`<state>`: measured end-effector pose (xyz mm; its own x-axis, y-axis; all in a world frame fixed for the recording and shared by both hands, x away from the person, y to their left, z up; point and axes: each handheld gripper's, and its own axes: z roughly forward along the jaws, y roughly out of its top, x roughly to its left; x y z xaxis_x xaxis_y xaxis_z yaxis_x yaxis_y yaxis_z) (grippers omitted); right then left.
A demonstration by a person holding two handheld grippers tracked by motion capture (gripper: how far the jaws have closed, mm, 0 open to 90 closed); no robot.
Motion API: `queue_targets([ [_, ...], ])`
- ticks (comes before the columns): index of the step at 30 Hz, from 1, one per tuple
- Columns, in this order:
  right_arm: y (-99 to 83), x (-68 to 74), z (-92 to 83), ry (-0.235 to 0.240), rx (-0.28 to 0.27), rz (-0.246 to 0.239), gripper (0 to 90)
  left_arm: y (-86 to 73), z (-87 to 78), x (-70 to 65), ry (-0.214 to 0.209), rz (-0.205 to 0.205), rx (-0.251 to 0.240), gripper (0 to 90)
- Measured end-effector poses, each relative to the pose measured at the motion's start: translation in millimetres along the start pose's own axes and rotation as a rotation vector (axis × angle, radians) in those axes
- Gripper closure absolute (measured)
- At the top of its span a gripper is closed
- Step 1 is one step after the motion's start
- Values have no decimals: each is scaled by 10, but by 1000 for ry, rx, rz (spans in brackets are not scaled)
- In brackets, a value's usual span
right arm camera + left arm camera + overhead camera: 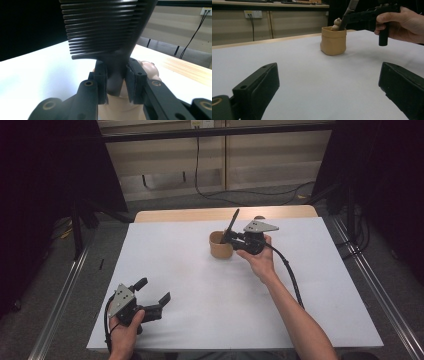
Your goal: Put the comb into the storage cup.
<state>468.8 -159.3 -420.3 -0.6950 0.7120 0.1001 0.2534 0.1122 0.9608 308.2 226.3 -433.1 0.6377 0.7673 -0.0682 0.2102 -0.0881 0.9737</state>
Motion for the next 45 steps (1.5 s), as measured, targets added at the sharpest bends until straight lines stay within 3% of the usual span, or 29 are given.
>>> queue_targets([
  [13, -49, -8, 37, -4, 20, 8, 713, -5, 7, 4, -2, 3, 4, 33],
  [19, -68, -21, 21, -14, 17, 39, 662, -1, 7, 6, -11, 9, -4, 28],
  [29, -89, -29, -69, -47, 6, 71, 392, -8, 19, 3, -9, 4, -1, 28],
  [45, -86, -80, -133, -78, -9, 99, 95, -14, 17, 29, 3, -2, -2, 28],
])
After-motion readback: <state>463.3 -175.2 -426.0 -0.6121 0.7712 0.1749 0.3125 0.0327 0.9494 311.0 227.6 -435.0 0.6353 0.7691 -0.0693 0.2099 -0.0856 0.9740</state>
